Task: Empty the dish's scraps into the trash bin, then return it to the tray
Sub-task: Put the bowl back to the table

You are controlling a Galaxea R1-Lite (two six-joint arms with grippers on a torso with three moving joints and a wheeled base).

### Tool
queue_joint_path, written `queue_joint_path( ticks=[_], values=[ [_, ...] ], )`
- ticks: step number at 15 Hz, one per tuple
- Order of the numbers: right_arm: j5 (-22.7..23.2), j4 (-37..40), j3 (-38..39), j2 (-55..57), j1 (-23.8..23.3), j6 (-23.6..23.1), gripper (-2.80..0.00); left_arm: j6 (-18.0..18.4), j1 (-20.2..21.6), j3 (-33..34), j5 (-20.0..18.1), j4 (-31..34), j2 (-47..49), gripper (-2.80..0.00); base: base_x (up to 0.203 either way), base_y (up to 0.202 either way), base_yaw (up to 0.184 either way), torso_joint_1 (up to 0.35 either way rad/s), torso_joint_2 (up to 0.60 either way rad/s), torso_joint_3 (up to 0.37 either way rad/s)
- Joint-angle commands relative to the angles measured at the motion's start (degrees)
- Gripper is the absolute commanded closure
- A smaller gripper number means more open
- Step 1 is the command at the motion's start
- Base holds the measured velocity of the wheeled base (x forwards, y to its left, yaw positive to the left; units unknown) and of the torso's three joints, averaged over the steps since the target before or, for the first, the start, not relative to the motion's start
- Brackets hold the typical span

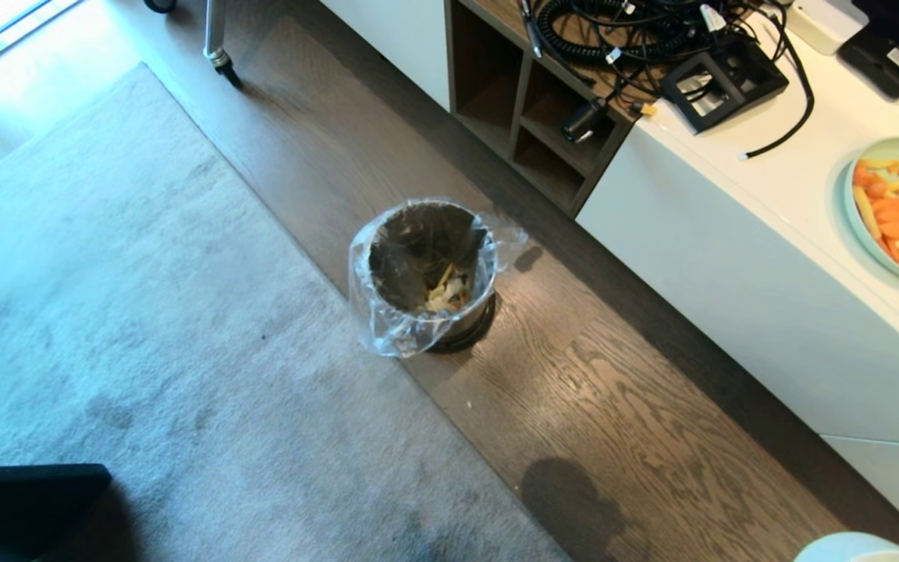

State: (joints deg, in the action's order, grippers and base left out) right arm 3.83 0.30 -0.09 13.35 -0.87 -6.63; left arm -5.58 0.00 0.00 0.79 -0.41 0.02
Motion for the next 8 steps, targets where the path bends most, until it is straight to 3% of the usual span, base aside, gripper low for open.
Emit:
queue_joint_path(
  ticks=[1,4,8],
  values=[
    [0.0,0.0,0.1,-3.4,-0.1,0.2,0.0,0.0,0.0,0.0,0.0,0.0,0.0,0.0,0.0,0.0,0.0,0.0,0.0,0.0],
    [0.0,0.0,0.1,-11.8,0.4,0.2,0.0,0.0,0.0,0.0,0.0,0.0,0.0,0.0,0.0,0.0,0.0,0.0,0.0,0.0],
    [0.0,0.0,0.1,-13.4,0.9,0.2,0.0,0.0,0.0,0.0,0.0,0.0,0.0,0.0,0.0,0.0,0.0,0.0,0.0,0.0]
  ],
)
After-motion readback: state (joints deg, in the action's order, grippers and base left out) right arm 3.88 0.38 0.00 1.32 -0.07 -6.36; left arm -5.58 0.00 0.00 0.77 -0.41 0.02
